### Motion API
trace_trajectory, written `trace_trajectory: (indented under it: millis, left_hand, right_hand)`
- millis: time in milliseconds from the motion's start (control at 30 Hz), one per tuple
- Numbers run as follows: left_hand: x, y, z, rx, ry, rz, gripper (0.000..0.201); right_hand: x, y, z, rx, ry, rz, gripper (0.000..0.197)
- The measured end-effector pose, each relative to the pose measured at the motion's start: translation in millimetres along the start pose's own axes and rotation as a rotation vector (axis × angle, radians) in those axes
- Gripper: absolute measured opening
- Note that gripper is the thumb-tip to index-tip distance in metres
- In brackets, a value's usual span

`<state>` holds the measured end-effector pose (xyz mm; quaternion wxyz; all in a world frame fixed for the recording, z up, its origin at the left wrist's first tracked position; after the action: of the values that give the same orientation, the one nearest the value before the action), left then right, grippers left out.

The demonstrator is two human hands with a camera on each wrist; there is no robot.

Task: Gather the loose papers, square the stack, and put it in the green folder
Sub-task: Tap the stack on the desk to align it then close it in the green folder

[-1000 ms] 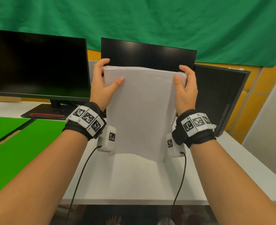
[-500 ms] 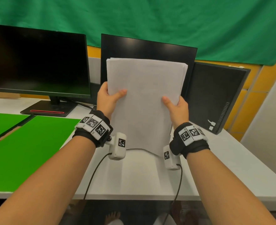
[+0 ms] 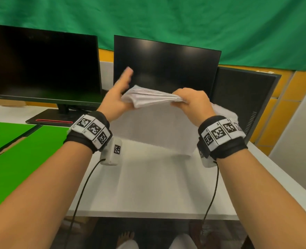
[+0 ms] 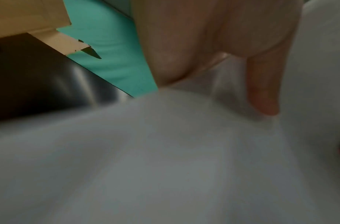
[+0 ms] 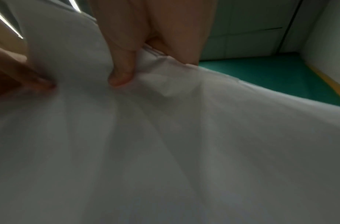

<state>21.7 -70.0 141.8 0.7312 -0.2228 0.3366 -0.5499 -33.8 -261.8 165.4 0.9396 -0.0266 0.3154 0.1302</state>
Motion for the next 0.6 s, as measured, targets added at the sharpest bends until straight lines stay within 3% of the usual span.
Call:
trace_trajectory:
  millis: [67, 133, 200, 267, 333, 400, 467, 600]
  left_hand:
    - [5, 3, -6, -0.047, 0.099, 0.064, 0.045]
    - [0, 18, -10, -0.144, 0.06, 0.0, 0.025]
    - [-14, 37, -15, -0.279, -0.013, -0.136, 0.012]
    - [-27, 57, -20, -0.401, -0.062, -0.293, 0.018]
    - [-32, 72, -25, -0.468, -0.071, -0.414, 0.026]
    - [-30, 79, -29, -0.493, -0.066, -0.406, 0.027]
    - [-24, 79, -30, -0.484, -0.097, -0.306, 0.021]
    - [-12, 74, -31, -0.415, -0.181, -0.216, 0.011]
  right_hand:
    - [-3, 7, 0, -0.064, -0.075, -0.058, 0.021]
    - [-13, -9, -7, 0.007, -0.29, -0.06, 0.025]
    - [-26, -41, -26, 0.248, -0.523, -0.076, 0.066]
    - [-28, -76, -51, 0.614, -0.612, 0.08, 0.095]
    - [-4, -98, -72, 0.91, -0.473, 0.482, 0.095]
    - [27, -103, -83, 1.033, -0.168, 0.854, 0.068]
    - [42, -104, -90, 1.069, -0.048, 0.9, 0.044]
    - [47, -96, -86, 0.999, -0.12, 0.825, 0.035]
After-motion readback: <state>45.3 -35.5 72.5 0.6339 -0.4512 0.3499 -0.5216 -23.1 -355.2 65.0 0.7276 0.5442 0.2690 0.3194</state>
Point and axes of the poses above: each hand's wrist, its own z-axis towards the middle knuckle, its own x-axis out of the palm, y = z × x, the point moved 6 cm from there along z, towards the middle knuckle, and after that the axes turned 12 degrees about -y, right-handed, at the moved point
